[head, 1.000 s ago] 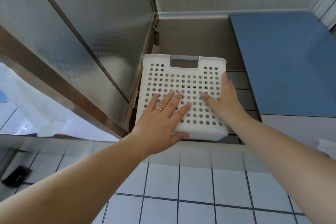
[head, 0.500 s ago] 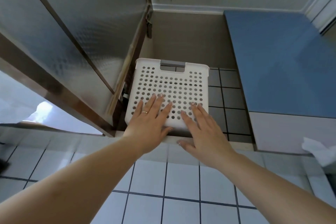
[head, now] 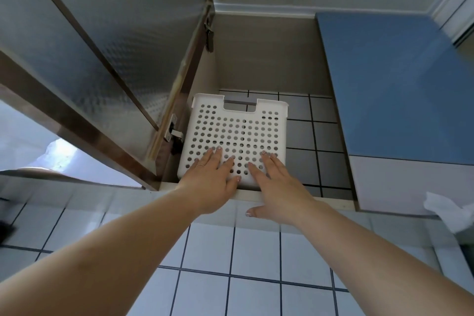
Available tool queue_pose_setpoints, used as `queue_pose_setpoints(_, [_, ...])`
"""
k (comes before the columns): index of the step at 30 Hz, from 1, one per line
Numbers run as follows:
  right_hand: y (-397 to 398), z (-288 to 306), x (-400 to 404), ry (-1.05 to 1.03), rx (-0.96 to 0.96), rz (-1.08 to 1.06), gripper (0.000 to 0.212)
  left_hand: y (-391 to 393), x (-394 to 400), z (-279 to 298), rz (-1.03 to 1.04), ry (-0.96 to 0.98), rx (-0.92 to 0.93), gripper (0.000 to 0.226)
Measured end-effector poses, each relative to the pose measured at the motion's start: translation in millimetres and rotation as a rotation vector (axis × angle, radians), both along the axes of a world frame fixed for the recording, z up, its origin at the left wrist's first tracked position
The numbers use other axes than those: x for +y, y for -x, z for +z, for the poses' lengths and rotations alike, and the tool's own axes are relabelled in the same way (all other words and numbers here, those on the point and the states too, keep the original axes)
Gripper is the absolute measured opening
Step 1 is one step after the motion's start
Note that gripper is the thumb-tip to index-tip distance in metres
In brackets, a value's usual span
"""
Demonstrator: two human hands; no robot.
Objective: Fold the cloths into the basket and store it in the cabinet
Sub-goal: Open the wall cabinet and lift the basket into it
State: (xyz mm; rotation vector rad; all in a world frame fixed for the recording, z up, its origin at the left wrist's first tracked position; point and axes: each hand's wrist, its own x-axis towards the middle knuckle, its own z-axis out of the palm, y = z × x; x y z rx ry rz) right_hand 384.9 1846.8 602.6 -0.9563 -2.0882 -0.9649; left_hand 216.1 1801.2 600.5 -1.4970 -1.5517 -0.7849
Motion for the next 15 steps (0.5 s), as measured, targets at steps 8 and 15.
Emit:
queue_pose_setpoints(8, [-4.2,-1.1,-7.8,-0.039,0.002,0.030,0.098,-0.9,-20.5,-13.8,-0.125,-0.061,-0.032,0.062])
queue_pose_setpoints(15, [-10.3,-22.6,-43.1,-0.173,-0.056,0.193,0.089,8.1,-87.2,-72.6,-0.493,-0.243,-0.552,0.024])
